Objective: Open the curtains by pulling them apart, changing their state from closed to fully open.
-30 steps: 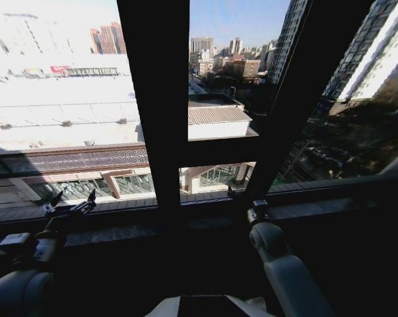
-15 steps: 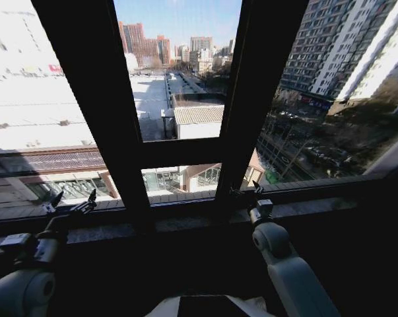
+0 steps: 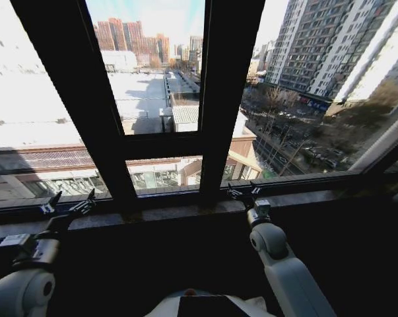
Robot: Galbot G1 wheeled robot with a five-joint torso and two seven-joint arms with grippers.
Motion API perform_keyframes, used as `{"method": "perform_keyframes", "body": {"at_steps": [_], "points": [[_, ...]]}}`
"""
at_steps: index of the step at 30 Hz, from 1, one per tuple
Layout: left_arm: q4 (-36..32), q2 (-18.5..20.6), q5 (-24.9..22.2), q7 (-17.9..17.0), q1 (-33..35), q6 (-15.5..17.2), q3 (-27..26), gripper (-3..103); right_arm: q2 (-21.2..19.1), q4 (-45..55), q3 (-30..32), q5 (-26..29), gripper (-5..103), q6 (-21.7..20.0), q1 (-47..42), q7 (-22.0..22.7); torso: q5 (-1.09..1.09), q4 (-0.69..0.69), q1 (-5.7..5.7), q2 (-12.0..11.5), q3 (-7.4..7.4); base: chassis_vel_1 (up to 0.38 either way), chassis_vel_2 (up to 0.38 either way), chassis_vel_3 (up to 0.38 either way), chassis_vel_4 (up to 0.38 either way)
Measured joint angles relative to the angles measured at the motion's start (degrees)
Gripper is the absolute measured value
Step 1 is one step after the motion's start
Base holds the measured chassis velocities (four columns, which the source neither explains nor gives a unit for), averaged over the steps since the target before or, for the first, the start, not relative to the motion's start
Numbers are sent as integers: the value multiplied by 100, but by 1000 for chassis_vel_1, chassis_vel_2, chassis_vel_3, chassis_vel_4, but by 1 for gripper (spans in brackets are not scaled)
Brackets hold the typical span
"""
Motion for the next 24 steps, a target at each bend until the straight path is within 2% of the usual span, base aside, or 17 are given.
{"method": "perform_keyframes", "body": {"at_steps": [11, 24], "points": [[41, 5, 4, 4, 10, -109, 1, 100, 34, 15, 16, -24, 100, 1, -18, 13, 0, 0, -6, 3, -2, 113, -396, -127, 413], [107, 10, 3, 5, 59, -268, -42, 100, 89, 4, -91, -171, 100, 2, -22, 6, -1, 1, 1, 0, 0, 59, -320, -63, 332]]}}
